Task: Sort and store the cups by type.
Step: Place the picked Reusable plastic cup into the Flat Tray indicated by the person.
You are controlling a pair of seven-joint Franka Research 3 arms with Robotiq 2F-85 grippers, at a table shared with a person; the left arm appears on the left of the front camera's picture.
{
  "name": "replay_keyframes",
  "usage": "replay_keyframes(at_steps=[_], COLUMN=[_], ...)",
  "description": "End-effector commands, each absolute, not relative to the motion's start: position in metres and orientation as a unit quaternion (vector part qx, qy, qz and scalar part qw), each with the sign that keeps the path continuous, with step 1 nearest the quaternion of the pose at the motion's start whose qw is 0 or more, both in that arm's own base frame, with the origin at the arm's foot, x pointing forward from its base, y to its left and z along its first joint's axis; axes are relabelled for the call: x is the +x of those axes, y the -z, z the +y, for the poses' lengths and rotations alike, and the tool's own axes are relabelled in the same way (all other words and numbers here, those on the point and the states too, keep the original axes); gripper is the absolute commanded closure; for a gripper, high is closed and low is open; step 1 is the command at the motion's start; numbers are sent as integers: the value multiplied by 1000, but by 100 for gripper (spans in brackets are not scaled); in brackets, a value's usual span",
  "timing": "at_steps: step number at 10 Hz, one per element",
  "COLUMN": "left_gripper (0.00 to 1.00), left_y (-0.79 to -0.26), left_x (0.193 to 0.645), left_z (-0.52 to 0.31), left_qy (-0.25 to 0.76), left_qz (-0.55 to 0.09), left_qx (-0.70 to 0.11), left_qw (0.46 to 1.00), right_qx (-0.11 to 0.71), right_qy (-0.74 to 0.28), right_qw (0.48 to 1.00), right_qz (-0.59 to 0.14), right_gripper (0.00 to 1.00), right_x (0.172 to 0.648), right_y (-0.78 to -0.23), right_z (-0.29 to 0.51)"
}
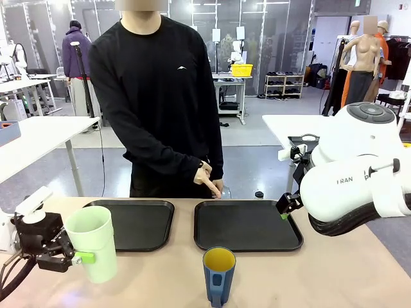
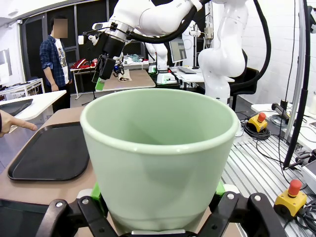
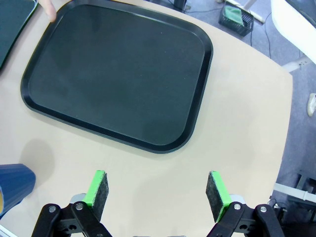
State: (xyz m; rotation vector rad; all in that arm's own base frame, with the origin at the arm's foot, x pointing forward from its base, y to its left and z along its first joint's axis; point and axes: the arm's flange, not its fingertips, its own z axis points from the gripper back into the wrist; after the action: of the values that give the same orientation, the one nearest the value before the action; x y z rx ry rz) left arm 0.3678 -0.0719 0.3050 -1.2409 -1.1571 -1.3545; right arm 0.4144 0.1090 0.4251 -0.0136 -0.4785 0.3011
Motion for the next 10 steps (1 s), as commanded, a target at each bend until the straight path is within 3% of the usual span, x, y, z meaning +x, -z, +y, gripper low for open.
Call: replay_keyframes(at_steps=[1, 8, 9, 10], left_gripper=[78, 78, 13, 13], left_y=[-305, -305, -305, -307], left_x=[368, 368, 368, 376], left_z=[-73, -73, -72, -76], left_qy=[556, 556, 552, 557], left_qz=[-474, -474, -471, -475], left_qx=[-501, -501, -506, -499], left_qw=[464, 464, 466, 465], right_qx=[-5, -5, -5, -5], right_qy=[-148, -148, -148, -148], right_qw=[961, 961, 961, 961], right_qz=[-235, -235, -235, -235], right_gripper=[0, 0, 0, 0], right_x=[415, 415, 415, 415], right_y=[-425, -425, -425, -425], right_z=[108, 108, 108, 108])
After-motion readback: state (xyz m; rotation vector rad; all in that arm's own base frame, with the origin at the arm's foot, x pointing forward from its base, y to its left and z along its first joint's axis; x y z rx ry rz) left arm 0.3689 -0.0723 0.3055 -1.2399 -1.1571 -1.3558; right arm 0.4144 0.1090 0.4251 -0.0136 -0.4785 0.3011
